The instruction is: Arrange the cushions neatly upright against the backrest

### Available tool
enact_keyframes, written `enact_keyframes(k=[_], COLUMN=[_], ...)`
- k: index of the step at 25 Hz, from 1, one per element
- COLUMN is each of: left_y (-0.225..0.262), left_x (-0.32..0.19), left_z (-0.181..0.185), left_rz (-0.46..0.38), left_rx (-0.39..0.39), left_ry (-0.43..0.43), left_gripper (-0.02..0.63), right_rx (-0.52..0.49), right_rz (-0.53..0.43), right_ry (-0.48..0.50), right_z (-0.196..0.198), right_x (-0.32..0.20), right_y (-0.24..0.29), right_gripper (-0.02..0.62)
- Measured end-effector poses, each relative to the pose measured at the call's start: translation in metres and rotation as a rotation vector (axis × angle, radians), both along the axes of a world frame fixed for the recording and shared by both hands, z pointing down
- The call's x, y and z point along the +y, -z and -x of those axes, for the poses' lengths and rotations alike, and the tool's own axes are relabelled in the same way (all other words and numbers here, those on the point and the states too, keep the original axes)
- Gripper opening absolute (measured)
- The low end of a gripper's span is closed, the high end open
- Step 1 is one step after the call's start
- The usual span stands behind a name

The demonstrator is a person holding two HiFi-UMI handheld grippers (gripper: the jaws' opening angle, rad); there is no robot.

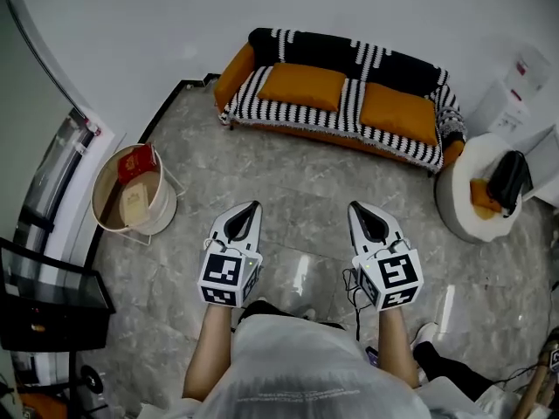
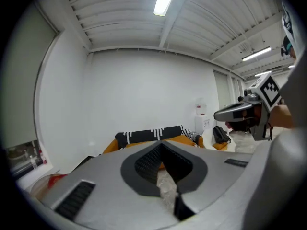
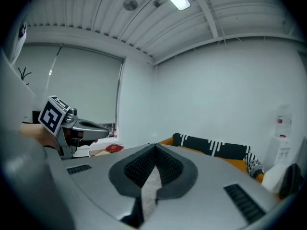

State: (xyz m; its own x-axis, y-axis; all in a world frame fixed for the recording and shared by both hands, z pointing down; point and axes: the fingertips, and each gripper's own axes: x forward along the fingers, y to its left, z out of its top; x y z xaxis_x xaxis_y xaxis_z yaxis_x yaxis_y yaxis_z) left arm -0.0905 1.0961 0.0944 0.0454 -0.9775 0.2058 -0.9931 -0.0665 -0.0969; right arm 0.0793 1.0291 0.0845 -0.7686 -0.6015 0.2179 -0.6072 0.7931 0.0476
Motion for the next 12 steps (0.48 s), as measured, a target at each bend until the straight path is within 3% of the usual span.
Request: enact_keyframes(k=[12], left_y=[-0.011], left_x=[-0.004], left_z=[-0.016], left_rz=[0.022], left_rx=[0.035], left_ry=[0.062], left_gripper=[0.003], right_rx=[-0.013], right_rz=[0.045], right_ry=[0.093], right_z=[-0.013], right_x=[-0.008], right_y=[-0.013], right_gripper=[-0.006])
